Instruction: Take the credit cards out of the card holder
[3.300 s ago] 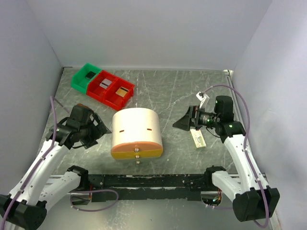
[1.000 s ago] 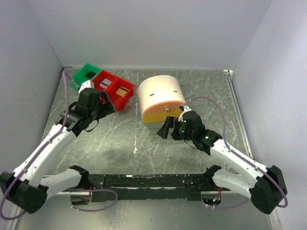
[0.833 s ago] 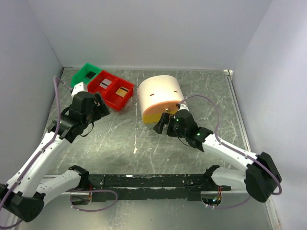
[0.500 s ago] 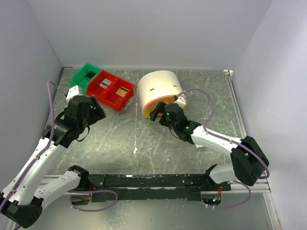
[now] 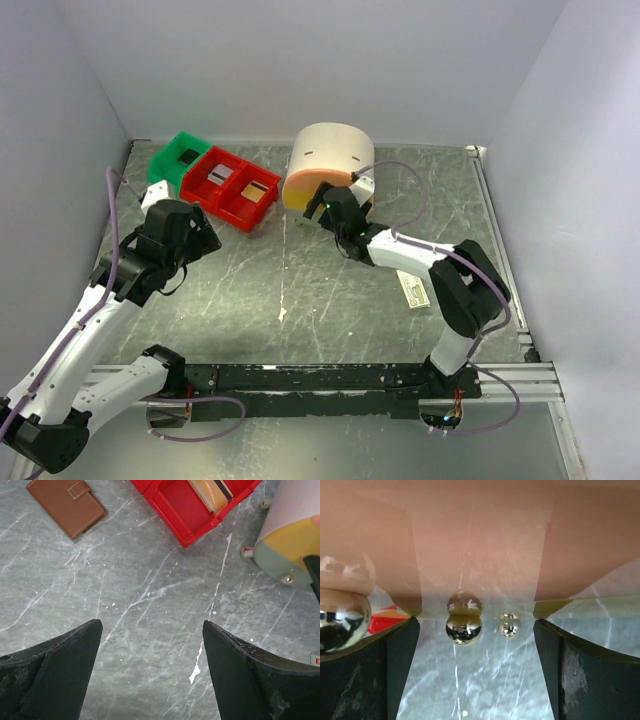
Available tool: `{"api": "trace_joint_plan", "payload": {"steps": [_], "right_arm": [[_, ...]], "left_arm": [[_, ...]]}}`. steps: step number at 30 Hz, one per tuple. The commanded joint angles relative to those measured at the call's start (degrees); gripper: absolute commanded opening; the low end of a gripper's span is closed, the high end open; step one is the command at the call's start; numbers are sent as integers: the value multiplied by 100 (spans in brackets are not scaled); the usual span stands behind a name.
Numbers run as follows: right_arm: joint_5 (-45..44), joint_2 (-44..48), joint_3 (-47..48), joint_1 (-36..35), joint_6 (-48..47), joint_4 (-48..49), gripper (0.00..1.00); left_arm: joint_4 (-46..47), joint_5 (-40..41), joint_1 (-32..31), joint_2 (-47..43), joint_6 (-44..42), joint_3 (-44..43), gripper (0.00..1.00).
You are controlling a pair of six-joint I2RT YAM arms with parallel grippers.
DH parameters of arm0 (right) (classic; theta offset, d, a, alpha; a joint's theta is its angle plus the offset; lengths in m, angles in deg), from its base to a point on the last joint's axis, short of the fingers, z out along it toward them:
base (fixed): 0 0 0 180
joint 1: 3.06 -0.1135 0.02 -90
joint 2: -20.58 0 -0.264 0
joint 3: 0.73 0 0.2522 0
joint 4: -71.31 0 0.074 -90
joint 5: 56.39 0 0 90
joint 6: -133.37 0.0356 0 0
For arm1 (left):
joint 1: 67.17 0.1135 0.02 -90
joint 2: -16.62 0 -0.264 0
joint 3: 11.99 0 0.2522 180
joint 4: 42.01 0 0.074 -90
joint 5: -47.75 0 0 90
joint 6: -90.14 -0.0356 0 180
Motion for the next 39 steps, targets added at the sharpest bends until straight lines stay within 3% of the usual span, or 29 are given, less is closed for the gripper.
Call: {"api": "trace_joint_plan", "payload": {"steps": [1,11,19,25,33,39], "right_arm": [[356,-381,395,610,-534,370,100],[864,-702,700,1299,-888,338,100],[788,-1194,1404,1439,-1162,-147,100],[1378,-1090,1564,1481,-1537,-302,100],[2951,482,666,1485,-2368,-908,100],[3499,1707,-525,1400,-2039,-1969,100]], "left_arm": [[-126,-29,38,-35,-175,27,94],[-174,-53,41,-59,-206,3,94],[-226,-133,38,-89,-190,5,94],[-263,-171,38,-141,-347,39,94],[11,-266,38,-258,-1013,56,94],[265,-356,38,-399,-1422,306,94]]}}
